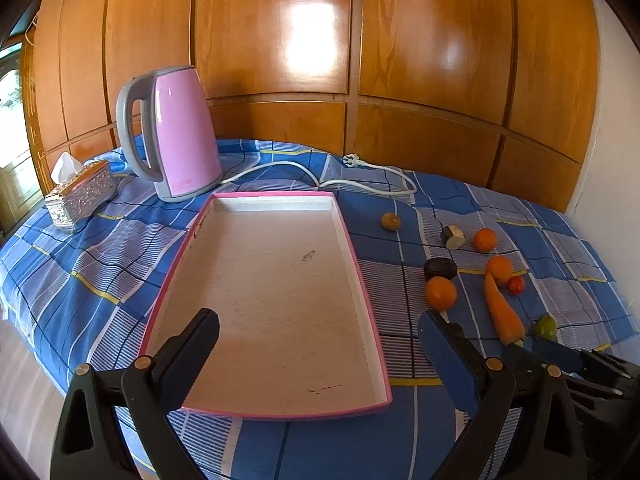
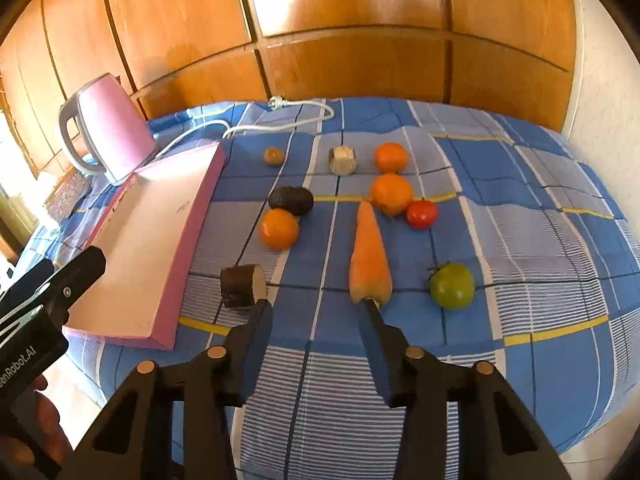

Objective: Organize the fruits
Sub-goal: 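Move the left tool to the dark slice while the right tool approaches the green fruit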

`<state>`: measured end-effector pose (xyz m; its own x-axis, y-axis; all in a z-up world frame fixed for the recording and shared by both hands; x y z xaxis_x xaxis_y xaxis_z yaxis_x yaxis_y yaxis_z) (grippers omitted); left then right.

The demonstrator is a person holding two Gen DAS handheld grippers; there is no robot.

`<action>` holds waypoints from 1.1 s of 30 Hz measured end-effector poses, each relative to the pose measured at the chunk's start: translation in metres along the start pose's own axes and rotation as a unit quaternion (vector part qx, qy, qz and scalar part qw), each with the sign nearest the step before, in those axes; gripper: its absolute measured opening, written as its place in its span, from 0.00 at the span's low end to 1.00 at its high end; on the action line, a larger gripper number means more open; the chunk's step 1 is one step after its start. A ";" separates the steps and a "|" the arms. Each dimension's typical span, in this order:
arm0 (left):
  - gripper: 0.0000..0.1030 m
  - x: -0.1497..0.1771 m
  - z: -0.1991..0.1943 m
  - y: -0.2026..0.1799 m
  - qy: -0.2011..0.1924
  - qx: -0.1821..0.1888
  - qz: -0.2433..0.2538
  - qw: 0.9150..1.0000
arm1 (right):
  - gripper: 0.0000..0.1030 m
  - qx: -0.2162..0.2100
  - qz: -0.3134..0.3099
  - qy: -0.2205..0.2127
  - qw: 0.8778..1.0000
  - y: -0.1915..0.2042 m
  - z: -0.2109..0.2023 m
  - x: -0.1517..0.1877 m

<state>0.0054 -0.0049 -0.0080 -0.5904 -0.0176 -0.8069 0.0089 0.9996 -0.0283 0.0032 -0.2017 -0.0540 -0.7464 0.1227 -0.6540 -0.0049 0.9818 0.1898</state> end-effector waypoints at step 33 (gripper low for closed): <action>0.40 0.004 0.023 -0.046 0.045 0.120 0.085 0.988 | 0.44 0.042 0.056 0.007 0.998 -0.066 -0.013 0.013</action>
<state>0.0208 -0.0518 -0.0236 -0.6327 0.1634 -0.7570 0.2989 0.9532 -0.0441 -0.0151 -0.2671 -0.0658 -0.7487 0.2302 -0.6217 0.1345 0.9710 0.1976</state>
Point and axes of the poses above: each gripper's, at about its wrist camera, not at the fingertips, and z roughly the way its jaws point, y to its left, x to its underside, the point moved 1 cm from there along z, roughly the way its jaws point, and after that the axes turned 1 degree about -y, right-handed, at the moved point
